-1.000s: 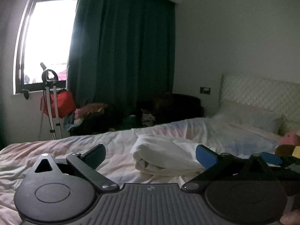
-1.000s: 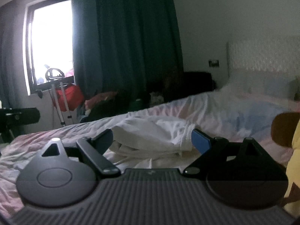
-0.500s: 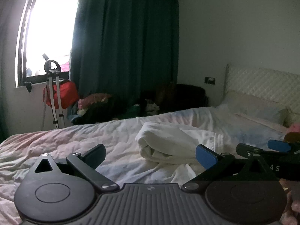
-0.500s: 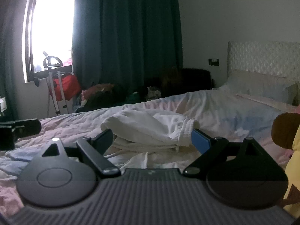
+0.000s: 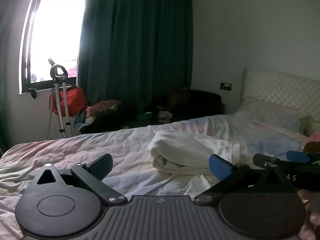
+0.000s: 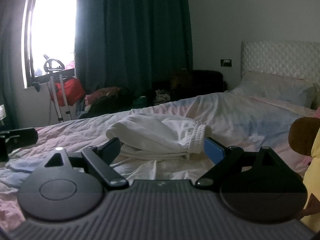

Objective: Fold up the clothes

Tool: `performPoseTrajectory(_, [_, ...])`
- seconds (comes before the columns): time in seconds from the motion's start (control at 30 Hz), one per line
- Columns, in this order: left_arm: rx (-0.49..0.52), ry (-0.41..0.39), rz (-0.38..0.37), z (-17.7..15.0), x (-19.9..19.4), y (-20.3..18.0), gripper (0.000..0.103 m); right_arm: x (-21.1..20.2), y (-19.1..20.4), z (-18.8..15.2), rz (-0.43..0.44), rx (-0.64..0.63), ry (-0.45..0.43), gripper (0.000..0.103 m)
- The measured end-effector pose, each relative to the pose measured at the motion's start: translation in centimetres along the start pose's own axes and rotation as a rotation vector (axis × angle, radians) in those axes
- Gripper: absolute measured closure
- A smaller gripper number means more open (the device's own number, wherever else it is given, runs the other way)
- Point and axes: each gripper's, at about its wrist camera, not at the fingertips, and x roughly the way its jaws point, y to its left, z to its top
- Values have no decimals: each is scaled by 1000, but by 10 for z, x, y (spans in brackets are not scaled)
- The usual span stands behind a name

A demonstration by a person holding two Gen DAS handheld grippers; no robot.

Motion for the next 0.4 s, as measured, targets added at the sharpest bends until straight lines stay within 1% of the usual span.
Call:
performPoseTrajectory(0.23, [-9, 4, 14, 1, 1, 6, 0, -3, -1, 0, 2, 5, 0, 11])
performPoseTrajectory(0.4, [20, 16, 15, -1, 2, 4, 0, -2, -1, 0, 1, -1, 0, 11])
